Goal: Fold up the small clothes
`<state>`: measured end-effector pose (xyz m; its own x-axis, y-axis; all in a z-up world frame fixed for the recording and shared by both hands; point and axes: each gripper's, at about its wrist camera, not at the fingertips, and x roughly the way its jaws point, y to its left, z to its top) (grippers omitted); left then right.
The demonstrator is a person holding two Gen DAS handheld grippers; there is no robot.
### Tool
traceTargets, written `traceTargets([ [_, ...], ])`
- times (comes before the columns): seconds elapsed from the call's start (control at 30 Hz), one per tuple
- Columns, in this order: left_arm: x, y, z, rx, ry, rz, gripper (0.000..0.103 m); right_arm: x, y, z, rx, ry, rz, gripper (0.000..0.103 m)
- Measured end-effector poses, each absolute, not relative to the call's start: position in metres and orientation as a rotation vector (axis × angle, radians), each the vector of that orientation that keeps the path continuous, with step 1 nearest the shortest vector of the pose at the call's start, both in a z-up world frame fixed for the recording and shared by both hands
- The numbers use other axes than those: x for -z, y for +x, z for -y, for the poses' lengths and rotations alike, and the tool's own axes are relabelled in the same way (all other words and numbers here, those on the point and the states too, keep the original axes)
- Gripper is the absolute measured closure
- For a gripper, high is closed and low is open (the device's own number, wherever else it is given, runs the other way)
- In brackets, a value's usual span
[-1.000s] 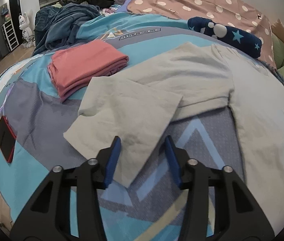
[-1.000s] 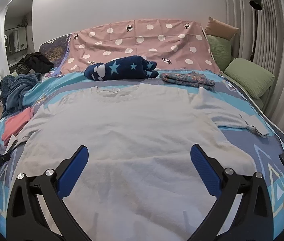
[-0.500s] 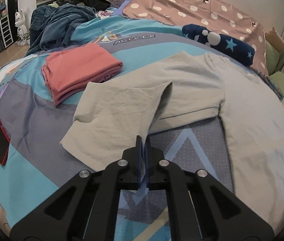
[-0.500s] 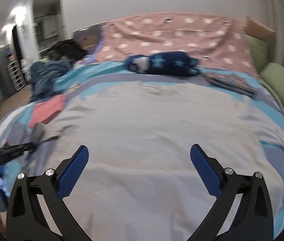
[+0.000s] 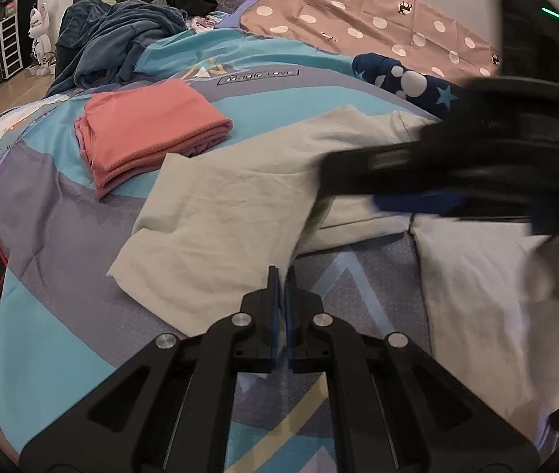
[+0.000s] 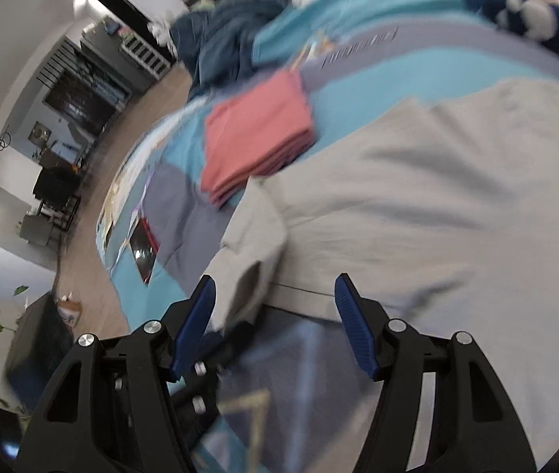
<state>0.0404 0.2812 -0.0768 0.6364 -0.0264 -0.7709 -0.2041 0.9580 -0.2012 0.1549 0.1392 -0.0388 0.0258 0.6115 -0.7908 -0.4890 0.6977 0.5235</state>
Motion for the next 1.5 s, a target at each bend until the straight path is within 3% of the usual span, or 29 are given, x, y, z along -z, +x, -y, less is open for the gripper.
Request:
traceTargets([
  [0.07,0.074,0.041,-0.279,-0.100,-0.281,-0.874,0.100,0.042,0.156,-0.154,-0.856,0.087,-1.312,0.040],
  [0.1,0.071,0.042,-0.278,-0.095,-0.283,-0.869,0.100,0.040,0.158,-0.157,-0.868,0.077,-1.305,0.064],
  [0.13,0.068,0.044,-0.276,-0.088,-0.287,-0.863,0.100,0.038,0.158,-0.158,-0.874,0.071,-1.303,0.101],
  [0.43,0.002,0.085,-0.204,0.125,-0.262,-0.718,0.100,-0.049,0.194,-0.060,-0.755,0.040,-1.056,0.101],
  [0.63,-0.027,0.139,-0.120,0.293,-0.210,-0.754,0.100,-0.073,0.217,0.032,-0.622,0.045,-0.953,0.101],
  [0.93,-0.041,0.178,-0.010,0.409,-0.076,-0.783,0.100,-0.065,0.238,0.147,-0.528,0.175,-0.900,0.101],
  [1.5,-0.002,0.211,0.135,0.552,0.045,-0.878,0.100,-0.010,0.248,0.302,-0.360,0.321,-0.902,0.100],
])
